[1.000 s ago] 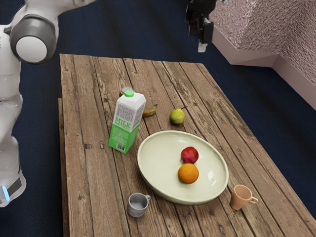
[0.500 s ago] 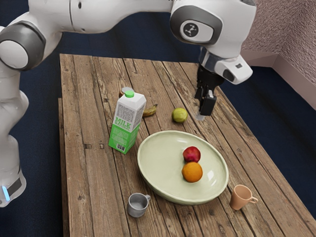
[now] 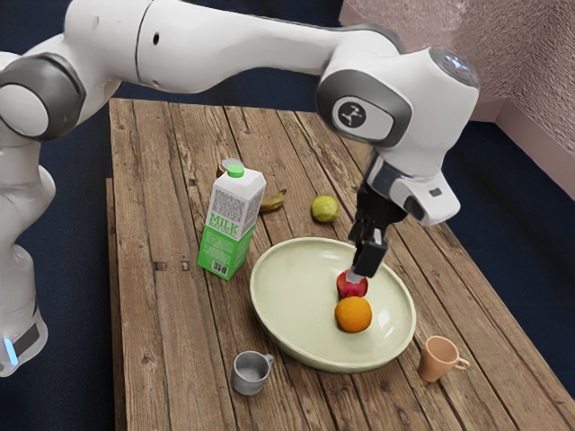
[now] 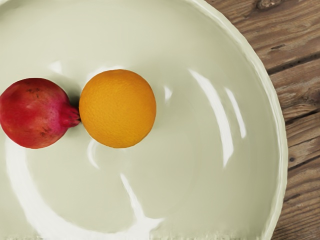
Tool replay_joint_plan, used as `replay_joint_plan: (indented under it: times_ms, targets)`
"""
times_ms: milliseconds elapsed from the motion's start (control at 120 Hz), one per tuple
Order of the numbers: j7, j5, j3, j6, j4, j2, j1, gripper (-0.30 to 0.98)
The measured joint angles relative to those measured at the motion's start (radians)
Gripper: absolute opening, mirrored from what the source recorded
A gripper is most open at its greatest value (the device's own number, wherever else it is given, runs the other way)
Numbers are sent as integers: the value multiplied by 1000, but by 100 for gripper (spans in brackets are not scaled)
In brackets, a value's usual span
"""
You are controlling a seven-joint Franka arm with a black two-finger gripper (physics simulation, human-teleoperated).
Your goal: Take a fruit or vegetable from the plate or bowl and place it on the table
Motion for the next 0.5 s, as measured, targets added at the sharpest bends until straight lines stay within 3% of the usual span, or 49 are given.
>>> replay_joint_plan:
  times_ms: [367, 400, 458, 500]
  targets:
    - [-3, -83, -5, 66, -142, -37, 5, 67]
    - [-3, -83, -145, 69, -152, -50, 138, 67]
    - [-5, -60, -662, 74, -194, -75, 629, 67]
    - [-6, -41, -870, 76, -207, -79, 817, 67]
